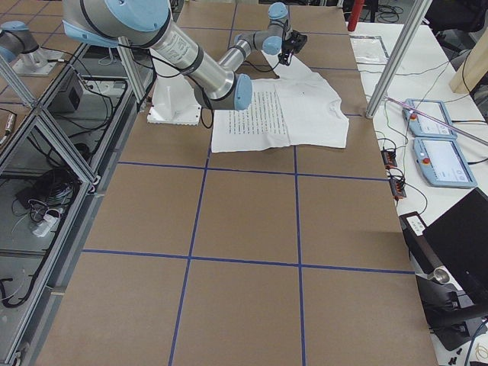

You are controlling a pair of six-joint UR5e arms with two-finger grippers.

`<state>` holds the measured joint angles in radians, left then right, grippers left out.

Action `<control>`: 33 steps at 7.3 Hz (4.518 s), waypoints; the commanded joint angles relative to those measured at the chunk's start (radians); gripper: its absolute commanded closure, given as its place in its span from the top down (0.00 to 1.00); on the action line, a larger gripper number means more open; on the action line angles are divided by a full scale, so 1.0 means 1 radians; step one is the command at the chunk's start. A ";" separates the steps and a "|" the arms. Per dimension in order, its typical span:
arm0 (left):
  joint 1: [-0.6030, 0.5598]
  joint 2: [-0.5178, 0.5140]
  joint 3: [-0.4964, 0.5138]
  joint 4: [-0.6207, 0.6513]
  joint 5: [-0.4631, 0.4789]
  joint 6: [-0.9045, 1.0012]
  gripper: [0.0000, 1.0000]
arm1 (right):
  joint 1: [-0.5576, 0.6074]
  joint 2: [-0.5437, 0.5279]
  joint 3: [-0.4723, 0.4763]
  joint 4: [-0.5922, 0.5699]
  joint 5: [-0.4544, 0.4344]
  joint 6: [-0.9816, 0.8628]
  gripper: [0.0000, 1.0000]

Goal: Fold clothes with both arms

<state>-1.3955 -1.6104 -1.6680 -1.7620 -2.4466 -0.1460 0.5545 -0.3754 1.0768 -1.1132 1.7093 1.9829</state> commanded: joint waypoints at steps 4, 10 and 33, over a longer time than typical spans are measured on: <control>0.145 -0.013 0.299 -0.235 -0.003 -0.133 0.87 | 0.166 -0.408 0.369 0.016 0.160 -0.053 1.00; 0.246 -0.011 0.332 -0.235 0.009 -0.175 0.71 | 0.174 -0.434 0.377 0.032 0.182 -0.081 1.00; 0.758 -1.083 0.557 -0.450 0.418 -1.612 0.00 | 0.565 -0.881 0.456 0.130 0.606 -0.592 1.00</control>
<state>-0.7070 -2.6068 -1.2083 -2.1374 -2.1448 -1.6691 1.1171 -1.2478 1.5316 -0.9835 2.3136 1.3965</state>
